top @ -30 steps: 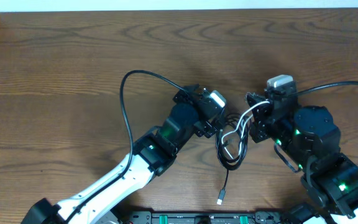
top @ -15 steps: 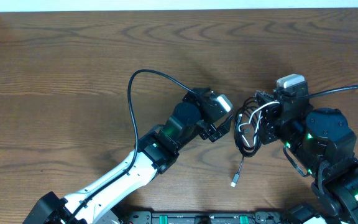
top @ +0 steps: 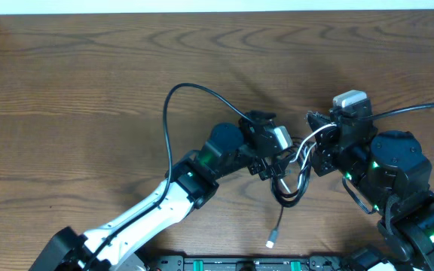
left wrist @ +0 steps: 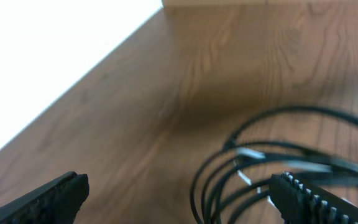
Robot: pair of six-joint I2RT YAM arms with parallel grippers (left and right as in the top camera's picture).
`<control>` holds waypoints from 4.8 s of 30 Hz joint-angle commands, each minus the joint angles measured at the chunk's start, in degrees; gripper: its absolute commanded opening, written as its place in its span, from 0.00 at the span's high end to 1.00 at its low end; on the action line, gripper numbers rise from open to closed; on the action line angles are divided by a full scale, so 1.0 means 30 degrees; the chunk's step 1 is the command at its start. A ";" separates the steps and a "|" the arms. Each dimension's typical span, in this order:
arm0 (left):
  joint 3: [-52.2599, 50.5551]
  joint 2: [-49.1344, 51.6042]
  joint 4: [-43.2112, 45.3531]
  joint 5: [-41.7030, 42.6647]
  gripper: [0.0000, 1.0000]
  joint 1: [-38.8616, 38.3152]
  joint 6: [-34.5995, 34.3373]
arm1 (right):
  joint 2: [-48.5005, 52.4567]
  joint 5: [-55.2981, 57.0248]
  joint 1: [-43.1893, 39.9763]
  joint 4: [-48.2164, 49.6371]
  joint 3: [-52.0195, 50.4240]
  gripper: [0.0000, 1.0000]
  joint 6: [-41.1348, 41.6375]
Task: Untangle cables
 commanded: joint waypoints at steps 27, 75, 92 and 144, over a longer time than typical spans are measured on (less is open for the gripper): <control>0.0313 0.3330 0.1122 0.1763 0.09 -0.0007 0.2040 | -0.0124 -0.0095 0.0168 -0.0044 0.0627 0.99 -0.0350; 0.0313 -0.6987 -0.3009 -0.2004 0.93 1.7682 -0.0219 | -0.0117 1.0914 -1.8476 -0.2929 0.0627 0.99 0.4350; 0.0313 -0.6521 -0.2849 -1.2502 0.93 2.4808 -1.3406 | 0.5326 0.8211 -2.7467 -0.2557 0.0627 0.99 1.0207; 0.0313 -0.3089 -0.1683 0.4867 0.93 1.4943 -0.7366 | 1.5919 -0.1158 -2.9368 0.1450 0.9260 0.62 -0.1719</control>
